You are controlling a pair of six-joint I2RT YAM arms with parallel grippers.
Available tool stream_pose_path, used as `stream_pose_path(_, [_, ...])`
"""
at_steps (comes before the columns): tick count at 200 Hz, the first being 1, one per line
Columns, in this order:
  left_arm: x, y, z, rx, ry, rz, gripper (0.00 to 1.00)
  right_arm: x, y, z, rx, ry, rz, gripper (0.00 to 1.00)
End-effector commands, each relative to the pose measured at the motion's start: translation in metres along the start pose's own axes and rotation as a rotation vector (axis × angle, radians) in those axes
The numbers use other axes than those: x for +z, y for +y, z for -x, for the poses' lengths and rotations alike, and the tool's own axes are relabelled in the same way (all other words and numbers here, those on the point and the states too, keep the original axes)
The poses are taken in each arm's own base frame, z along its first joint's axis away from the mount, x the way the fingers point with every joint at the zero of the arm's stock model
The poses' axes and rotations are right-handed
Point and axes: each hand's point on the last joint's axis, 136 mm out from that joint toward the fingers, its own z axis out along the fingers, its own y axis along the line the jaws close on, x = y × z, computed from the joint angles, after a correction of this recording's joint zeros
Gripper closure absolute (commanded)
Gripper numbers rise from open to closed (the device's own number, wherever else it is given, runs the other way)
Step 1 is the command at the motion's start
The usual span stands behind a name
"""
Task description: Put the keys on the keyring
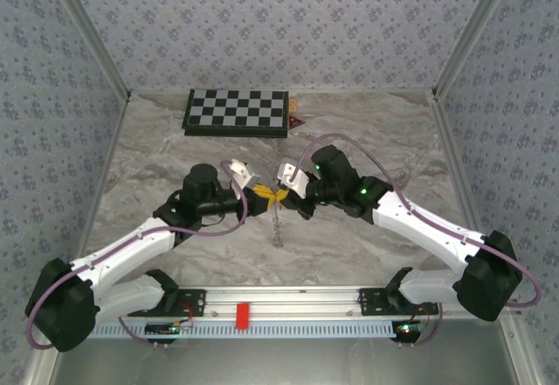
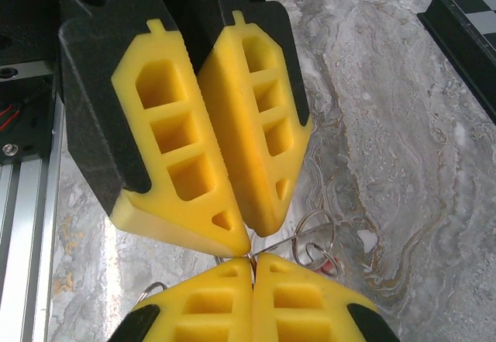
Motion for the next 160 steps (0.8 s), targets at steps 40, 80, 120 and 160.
stream_pose_path(40, [0.0014, -0.0007, 0.0083, 0.023, -0.004, -0.007, 0.83, -0.0103, 0.0001, 0.0187, -0.028, -0.069, -0.01, 1.0])
stream_pose_path(80, [0.0045, -0.0019, 0.0058, 0.017, 0.01, -0.024, 0.85, -0.0098, 0.0026, 0.019, -0.024, -0.074, 0.003, 1.0])
stream_pose_path(120, [0.005, -0.0007, 0.0058, 0.017, 0.013, -0.018, 0.84, -0.0106, 0.0027, 0.02, -0.023, -0.08, 0.004, 1.0])
stream_pose_path(160, [0.0053, 0.0009, 0.0039, 0.02, 0.025, -0.01, 0.8, -0.0127, 0.0024, 0.0211, -0.023, -0.089, -0.001, 1.0])
